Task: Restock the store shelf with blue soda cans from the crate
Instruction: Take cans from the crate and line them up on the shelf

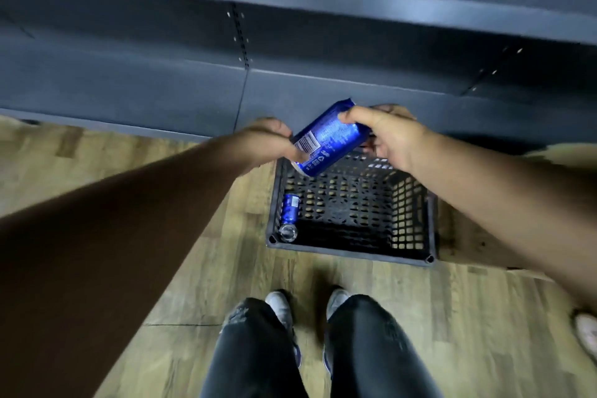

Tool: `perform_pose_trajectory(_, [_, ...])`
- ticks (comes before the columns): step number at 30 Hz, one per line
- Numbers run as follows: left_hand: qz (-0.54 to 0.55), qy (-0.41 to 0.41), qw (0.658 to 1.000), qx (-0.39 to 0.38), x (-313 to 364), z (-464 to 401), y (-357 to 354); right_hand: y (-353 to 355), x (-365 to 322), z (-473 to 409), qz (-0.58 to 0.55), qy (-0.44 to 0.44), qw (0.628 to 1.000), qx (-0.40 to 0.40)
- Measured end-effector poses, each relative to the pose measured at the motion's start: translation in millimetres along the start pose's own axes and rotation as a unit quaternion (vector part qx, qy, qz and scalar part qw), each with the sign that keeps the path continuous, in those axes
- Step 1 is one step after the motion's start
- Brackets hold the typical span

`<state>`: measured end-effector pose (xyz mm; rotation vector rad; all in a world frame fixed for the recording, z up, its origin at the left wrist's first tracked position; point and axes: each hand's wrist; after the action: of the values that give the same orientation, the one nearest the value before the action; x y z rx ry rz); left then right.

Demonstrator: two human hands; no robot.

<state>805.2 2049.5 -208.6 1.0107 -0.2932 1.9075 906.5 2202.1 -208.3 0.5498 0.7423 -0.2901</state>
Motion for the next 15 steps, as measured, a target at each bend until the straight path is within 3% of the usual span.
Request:
perform_pose_trajectory(10, [-0.094,-0.107,0.989,-0.032,113,119,30,65,-126,121,0.095,0.130,0.987,-0.024])
perform_pose_trajectory(15, [-0.083,-0.180,0.979,-0.038,163,161,21,104,-169,167,0.077,0.195,0.978,0.001])
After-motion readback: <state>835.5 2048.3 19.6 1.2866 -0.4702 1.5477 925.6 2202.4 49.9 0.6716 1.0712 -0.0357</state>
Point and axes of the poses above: each hand's wrist, its own z-axis away from the middle knuckle, its own y-axis out of the back of the hand, x = y × z, and after that the axes turned 15 degrees about z, right-handed
